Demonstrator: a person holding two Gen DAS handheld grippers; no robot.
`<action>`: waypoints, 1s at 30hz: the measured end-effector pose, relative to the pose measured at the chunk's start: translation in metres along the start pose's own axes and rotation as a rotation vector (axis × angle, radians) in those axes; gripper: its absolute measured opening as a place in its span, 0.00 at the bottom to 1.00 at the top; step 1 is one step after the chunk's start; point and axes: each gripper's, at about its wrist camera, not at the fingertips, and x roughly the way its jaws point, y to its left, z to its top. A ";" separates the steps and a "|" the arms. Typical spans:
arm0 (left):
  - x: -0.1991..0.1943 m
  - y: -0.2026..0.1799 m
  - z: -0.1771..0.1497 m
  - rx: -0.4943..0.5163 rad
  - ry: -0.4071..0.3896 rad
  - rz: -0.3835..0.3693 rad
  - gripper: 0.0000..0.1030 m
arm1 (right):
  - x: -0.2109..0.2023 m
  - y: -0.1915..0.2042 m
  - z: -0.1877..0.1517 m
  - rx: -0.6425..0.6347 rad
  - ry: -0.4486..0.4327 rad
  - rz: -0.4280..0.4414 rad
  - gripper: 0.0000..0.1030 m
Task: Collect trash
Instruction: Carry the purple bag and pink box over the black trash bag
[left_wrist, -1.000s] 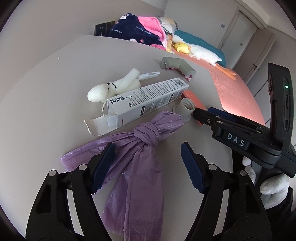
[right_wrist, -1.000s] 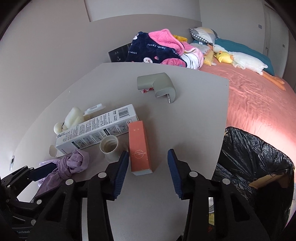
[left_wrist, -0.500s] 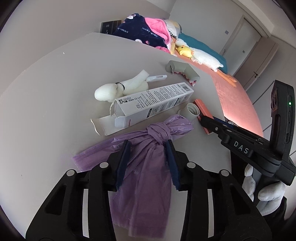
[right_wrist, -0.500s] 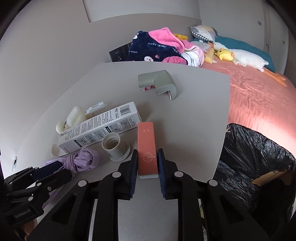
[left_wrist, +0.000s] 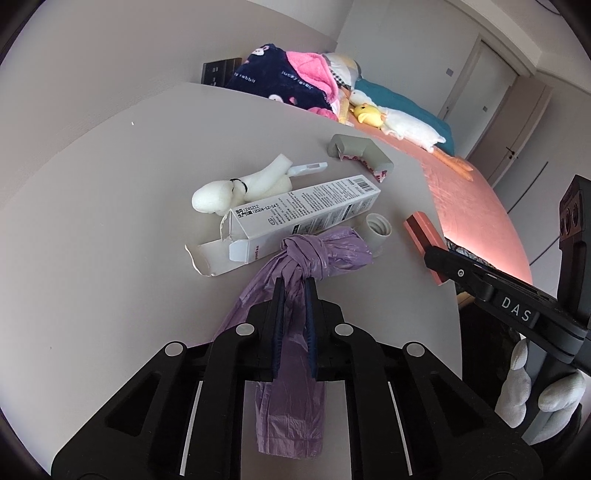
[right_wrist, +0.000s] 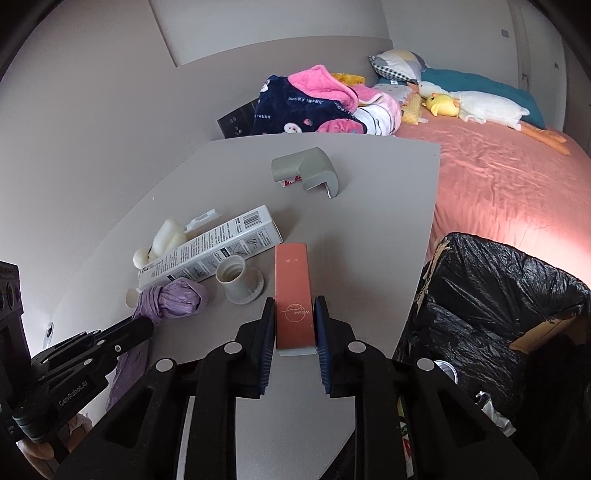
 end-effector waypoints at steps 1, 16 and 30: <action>-0.002 -0.001 0.000 0.000 -0.002 -0.007 0.09 | -0.003 0.000 0.000 0.001 -0.005 0.001 0.22; -0.023 -0.050 -0.004 0.055 -0.016 -0.146 0.09 | -0.054 -0.014 -0.005 0.017 -0.073 -0.009 0.22; -0.030 -0.096 -0.003 0.087 -0.008 -0.259 0.09 | -0.100 -0.048 -0.014 0.069 -0.136 -0.057 0.22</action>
